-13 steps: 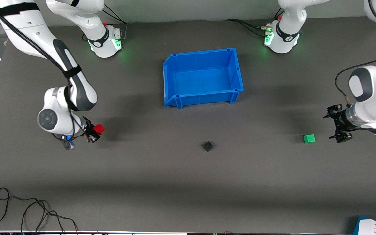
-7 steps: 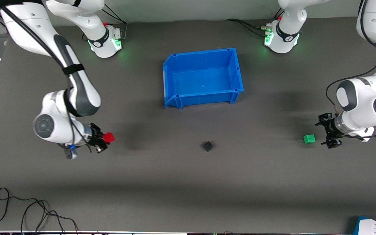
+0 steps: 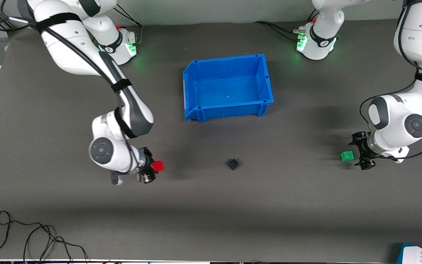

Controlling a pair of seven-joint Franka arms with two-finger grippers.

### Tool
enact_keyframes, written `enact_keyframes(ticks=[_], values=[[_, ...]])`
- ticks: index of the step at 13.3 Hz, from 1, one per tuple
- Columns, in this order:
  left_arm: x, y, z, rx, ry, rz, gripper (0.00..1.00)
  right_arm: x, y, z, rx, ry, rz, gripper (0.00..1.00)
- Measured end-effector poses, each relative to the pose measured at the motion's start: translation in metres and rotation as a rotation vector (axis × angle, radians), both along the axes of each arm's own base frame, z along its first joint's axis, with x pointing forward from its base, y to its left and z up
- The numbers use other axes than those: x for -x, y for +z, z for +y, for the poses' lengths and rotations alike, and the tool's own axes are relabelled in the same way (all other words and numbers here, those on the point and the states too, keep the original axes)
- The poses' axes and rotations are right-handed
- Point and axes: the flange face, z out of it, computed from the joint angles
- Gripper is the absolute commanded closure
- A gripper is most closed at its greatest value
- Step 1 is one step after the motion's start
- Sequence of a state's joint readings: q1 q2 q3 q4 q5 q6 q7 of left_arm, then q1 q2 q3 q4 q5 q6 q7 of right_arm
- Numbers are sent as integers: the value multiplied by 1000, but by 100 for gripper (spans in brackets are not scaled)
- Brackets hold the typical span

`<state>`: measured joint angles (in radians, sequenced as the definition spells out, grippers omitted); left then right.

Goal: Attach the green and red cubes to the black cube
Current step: 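Lift the red cube while the left gripper grasps the green cube, then carry the red cube toward the black cube with the right gripper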

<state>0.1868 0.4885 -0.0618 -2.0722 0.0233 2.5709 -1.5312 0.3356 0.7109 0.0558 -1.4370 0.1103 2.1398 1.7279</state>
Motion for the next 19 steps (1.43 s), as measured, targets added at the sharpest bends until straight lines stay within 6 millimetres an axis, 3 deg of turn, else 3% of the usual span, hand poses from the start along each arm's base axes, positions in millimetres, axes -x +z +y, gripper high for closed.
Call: enact_keyframes(ticks=[2, 4, 11, 14, 15, 19], values=[[0, -6, -5, 1, -9, -2, 8, -3, -4, 15, -7, -35, 1, 83], [0, -9, -10, 3, -4, 1, 37, -4, -8, 20, -9, -52, 4, 83], [0, -19, -14, -20, -9, 2, 39, 0, -10, 30, -4, -43, 34, 83], [0, -18, -13, -20, -7, 1, 89, -2, -8, 33, -9, -41, 30, 83], [-1, -17, -13, -21, -7, -2, 100, -2, -7, 34, -11, -40, 28, 83], [-3, -15, -13, -22, -1, -6, 100, -3, -4, 36, -12, -38, 30, 83]])
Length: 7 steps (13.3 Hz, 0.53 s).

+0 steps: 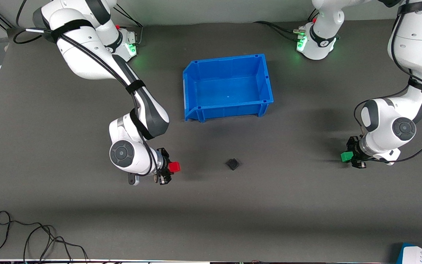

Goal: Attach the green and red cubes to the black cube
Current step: 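Carry the red cube toward the black cube with the right gripper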

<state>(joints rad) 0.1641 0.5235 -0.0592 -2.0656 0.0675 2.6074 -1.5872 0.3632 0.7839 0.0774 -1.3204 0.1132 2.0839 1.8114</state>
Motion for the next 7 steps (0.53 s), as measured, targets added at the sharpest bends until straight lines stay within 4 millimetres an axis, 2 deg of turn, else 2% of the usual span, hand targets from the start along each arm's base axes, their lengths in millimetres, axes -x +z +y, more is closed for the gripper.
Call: enact_keyframes(ticks=[3, 7], values=[[0, 0, 0, 0, 3, 0, 100, 1, 0, 3, -11, -6, 7, 83], [-3, 2, 1, -1, 7, -7, 100, 3, 4, 20, -52, -31, 14, 83]])
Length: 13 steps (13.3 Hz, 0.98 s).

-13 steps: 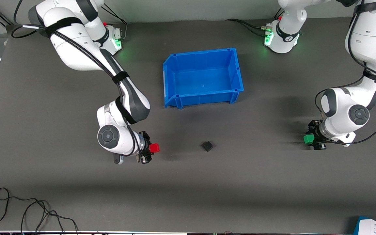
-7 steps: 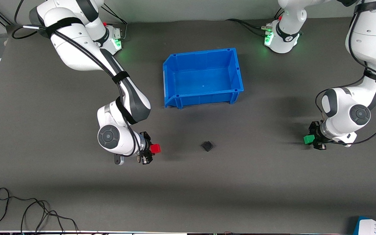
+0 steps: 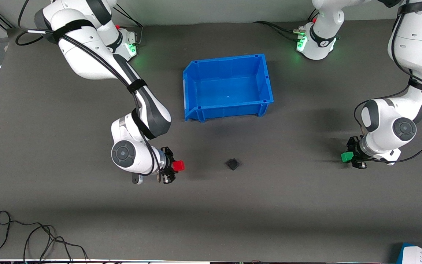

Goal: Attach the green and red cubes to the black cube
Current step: 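Carry the red cube toward the black cube with the right gripper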

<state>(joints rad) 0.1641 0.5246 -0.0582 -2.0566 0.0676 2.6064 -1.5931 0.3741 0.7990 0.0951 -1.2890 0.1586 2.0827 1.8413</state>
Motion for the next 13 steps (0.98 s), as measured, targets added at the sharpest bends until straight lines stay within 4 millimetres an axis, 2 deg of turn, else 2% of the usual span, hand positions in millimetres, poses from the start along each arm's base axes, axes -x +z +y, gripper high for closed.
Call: enact_keyframes(ticks=[3, 5, 7, 10, 13], values=[[-10, 10, 0, -1, 2, 19, 100, 6, 1, 34, -10, -65, 4, 83], [-25, 29, -4, -3, -5, 46, 100, 5, -3, 63, -36, -123, -29, 83], [-42, 51, -12, -5, -12, 64, 100, 4, -23, 84, -66, -155, -66, 83], [-57, 73, -29, -7, -17, 64, 100, 7, -59, 95, -77, -161, -73, 83], [-62, 79, -58, -8, 2, 51, 100, 8, -62, 106, -101, -148, -107, 83]])
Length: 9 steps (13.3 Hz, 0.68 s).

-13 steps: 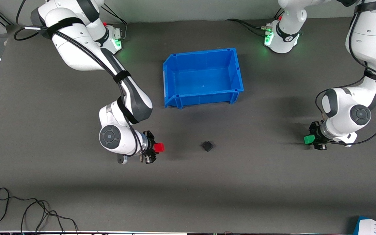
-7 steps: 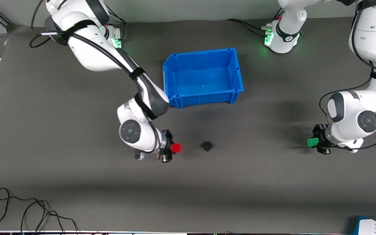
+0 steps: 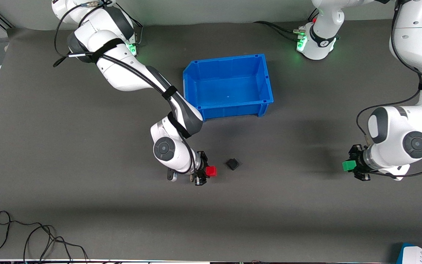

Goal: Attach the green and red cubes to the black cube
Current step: 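Carry the red cube toward the black cube with the right gripper, then place the red cube beside the black cube while the left gripper approaches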

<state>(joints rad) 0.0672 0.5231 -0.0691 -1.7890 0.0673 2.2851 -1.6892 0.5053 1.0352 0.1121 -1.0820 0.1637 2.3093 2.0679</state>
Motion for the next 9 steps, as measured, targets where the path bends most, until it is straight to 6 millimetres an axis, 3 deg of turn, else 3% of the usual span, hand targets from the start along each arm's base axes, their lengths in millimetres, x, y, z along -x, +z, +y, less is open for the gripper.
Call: enact_keyframes(ticks=[5, 9], values=[[-1, 3, -55, 1, -22, -9, 100, 27, -11, 39, 27, 145, -47, 83], [2, 4, -86, 4, -25, -10, 100, 29, -37, 40, 87, 273, -119, 83]])
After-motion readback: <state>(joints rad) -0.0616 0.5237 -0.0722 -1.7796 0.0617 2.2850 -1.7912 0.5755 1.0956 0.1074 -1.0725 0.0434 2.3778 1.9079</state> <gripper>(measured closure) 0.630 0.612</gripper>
